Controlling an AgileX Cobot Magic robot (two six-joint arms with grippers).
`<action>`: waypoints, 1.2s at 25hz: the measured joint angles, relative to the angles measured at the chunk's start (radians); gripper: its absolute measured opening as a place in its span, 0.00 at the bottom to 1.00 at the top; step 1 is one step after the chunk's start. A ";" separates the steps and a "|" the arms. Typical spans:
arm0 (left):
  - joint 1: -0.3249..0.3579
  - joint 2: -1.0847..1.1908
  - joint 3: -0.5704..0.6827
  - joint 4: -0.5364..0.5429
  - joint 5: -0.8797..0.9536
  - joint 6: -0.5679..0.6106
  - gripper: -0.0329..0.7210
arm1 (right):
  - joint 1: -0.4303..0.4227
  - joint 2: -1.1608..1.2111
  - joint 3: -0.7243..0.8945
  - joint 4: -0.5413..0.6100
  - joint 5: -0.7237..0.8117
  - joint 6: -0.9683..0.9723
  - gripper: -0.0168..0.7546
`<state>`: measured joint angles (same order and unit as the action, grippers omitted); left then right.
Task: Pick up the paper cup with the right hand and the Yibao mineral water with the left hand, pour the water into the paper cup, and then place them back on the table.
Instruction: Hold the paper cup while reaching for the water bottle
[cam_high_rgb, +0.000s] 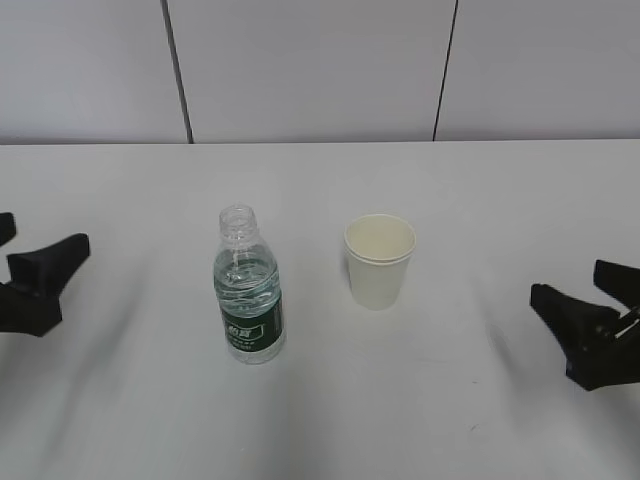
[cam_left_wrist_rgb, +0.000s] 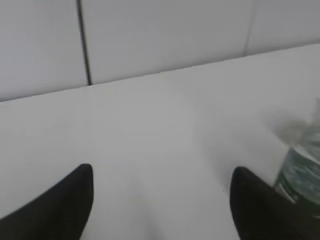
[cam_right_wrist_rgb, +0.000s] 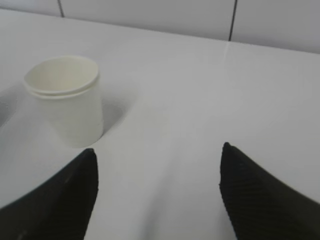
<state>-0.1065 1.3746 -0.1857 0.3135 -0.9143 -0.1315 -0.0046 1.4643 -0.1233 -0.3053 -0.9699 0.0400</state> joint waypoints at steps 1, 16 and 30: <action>0.000 0.042 -0.001 0.040 -0.045 0.000 0.73 | 0.000 0.051 0.000 -0.022 -0.029 -0.002 0.79; 0.000 0.479 -0.021 0.434 -0.224 0.002 0.72 | 0.000 0.460 -0.130 -0.252 -0.172 -0.128 0.79; -0.094 0.531 -0.136 0.456 -0.231 0.002 0.87 | 0.024 0.551 -0.348 -0.394 -0.176 -0.011 0.90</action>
<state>-0.2002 1.9059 -0.3220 0.7699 -1.1448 -0.1292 0.0193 2.0153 -0.4716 -0.6990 -1.1458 0.0291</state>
